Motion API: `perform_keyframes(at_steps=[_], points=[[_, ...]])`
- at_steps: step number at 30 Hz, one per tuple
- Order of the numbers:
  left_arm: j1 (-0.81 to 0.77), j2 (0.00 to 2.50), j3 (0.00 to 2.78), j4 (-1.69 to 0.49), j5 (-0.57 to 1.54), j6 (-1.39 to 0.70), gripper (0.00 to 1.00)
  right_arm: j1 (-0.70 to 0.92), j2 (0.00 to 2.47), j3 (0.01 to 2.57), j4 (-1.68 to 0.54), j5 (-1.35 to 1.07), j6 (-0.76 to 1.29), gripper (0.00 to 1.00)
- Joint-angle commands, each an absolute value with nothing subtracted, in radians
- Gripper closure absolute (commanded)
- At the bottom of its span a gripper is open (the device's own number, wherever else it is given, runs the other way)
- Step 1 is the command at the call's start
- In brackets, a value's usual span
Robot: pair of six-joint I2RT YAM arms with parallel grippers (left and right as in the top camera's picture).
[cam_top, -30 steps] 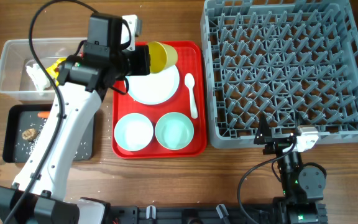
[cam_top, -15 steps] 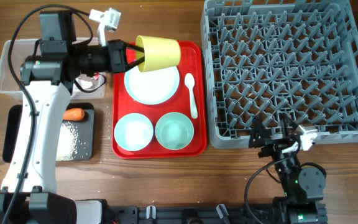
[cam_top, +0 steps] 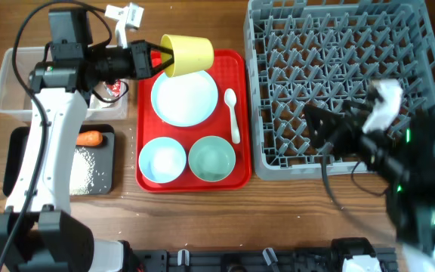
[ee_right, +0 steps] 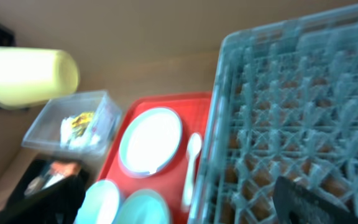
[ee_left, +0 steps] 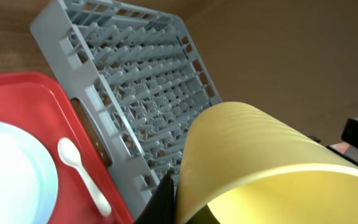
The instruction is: Sort waste into correct bins and load items into the dishwasher rack
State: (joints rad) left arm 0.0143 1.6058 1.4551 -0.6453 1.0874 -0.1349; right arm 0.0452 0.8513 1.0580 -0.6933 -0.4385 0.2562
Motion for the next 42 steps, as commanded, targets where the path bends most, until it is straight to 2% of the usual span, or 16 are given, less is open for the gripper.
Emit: perform_keyframes(at_steps=[1, 3, 5, 7, 8, 9, 14, 20, 24, 26, 33, 39, 42], points=[[0.022, 1.67, 1.46, -0.596, 1.186, -0.169, 0.96, 0.047, 1.077, 1.28, -0.776, -0.614, 0.185, 0.0], [0.022, 1.703, 1.46, -0.551, 1.264, -0.207, 0.96, 0.047, 1.149, 1.331, -0.744, -0.759, 0.12, 0.0], [0.022, 1.748, 1.46, -0.471, 1.392, -0.268, 0.96, 0.047, 1.213, 1.336, -0.626, -1.122, -0.046, 0.07], [0.022, 1.788, 1.46, -0.377, 1.507, -0.328, 0.96, 0.047, 1.273, 1.336, -0.535, -1.311, -0.053, 0.13], [0.022, 1.813, 1.46, -0.301, 1.578, -0.382, 0.96, 0.047, 1.314, 1.336, -0.503, -1.359, -0.054, 0.19], [0.022, 1.826, 1.46, -0.268, 1.576, -0.437, 0.96, 0.048, 1.348, 1.335, -0.483, -1.375, -0.057, 0.19], [0.02, 1.831, 1.46, -0.242, 1.576, -0.45, 0.96, 0.055, 1.528, 1.335, -0.325, -1.522, -0.076, 0.17], [0.002, 1.831, 1.46, -0.242, 1.576, -0.45, 0.96, 0.148, 1.652, 1.334, -0.191, -1.399, -0.073, 0.16], [-0.034, 1.831, 1.46, -0.243, 1.576, -0.45, 0.96, 0.202, 1.656, 1.335, -0.171, -1.156, -0.007, 0.13], [-0.057, 1.831, 1.46, -0.243, 1.576, -0.45, 0.96, 0.22, 1.657, 1.335, -0.166, -1.122, -0.001, 0.1], [-0.084, 1.831, 1.46, -0.242, 1.566, -0.45, 0.96, 0.249, 1.657, 1.334, -0.078, -1.219, 0.0, 0.05], [-0.088, 1.831, 1.46, -0.243, 1.567, -0.45, 0.96, 0.25, 1.657, 1.334, -0.015, -1.296, 0.0, 0.05], [-0.088, 1.831, 1.46, -0.243, 1.567, -0.45, 0.96, 0.25, 1.657, 1.334, 0.015, -1.341, 0.002, 0.09]])
